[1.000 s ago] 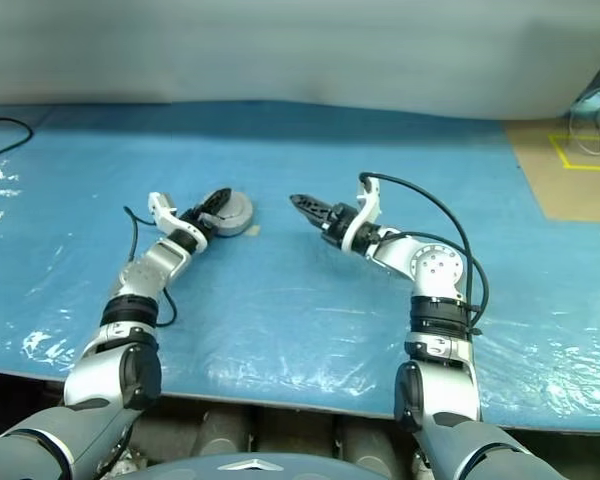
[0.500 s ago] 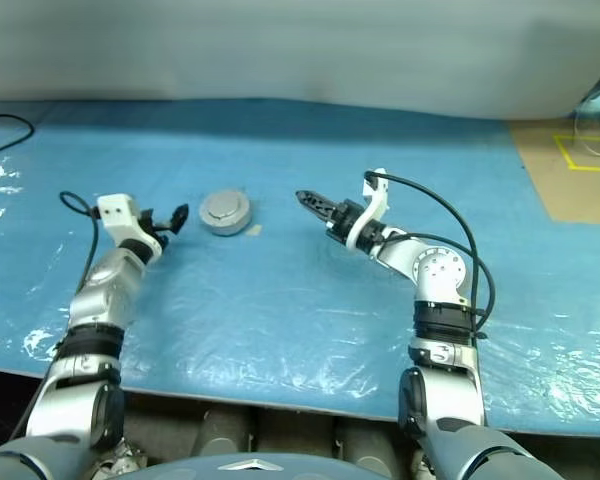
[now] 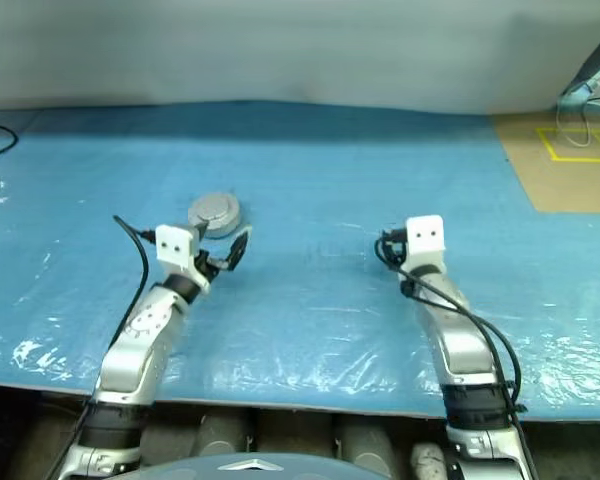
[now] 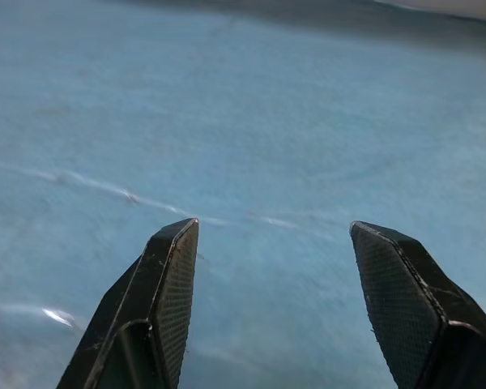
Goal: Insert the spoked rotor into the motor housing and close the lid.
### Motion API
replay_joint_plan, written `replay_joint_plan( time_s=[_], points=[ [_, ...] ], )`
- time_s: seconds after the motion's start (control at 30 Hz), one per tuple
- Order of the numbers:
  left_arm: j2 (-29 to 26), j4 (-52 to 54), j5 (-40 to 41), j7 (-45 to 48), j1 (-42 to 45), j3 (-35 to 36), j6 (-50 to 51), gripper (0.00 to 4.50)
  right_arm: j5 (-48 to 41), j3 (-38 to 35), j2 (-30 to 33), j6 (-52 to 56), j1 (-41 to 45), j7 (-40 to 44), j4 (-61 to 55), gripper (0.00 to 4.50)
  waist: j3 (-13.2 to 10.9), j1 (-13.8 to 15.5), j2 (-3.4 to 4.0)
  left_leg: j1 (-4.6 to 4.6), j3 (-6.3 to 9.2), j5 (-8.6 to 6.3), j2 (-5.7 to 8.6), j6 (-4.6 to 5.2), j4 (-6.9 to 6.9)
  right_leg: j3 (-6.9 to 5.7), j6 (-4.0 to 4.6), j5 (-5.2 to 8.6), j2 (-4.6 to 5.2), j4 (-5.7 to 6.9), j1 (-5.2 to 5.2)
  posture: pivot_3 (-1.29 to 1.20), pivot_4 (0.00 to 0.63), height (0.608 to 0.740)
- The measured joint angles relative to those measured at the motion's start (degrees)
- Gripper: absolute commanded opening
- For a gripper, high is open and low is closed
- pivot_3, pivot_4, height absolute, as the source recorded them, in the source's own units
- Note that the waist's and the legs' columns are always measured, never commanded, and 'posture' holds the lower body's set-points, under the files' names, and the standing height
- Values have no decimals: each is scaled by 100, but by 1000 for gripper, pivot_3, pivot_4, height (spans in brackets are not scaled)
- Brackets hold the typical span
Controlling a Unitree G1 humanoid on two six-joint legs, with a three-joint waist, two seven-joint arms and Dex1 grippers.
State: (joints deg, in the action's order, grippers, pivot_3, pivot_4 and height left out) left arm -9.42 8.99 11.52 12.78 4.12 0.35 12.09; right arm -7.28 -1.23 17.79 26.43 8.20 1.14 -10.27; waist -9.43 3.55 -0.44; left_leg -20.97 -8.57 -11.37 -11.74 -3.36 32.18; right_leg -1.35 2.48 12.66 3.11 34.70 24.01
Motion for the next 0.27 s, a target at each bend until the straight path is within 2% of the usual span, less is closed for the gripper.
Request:
replay_joint_plan(
  time_s=[0.1, 0.27],
  points=[
    [-8, 1, -46, -109, -48, 46, 108, 4481, 213, 101, -178, -85, -259, -101, -179, 3143, 0, -7, 0, 6, 0, -1, 0, 2, 8, 4, -43, 17, 1, 0, -1, 0, 150, 740],
    [-108, -103, -168, -53, -26, 31, 98, 4481, 396, 166, -445, -92, -208, -189, -185, 3143, 0, -62, 0, 9, 0, -1, 7, 4, 17, 13, -37, 21, 7, -1, -1, 0, 150, 740]
  ],
)
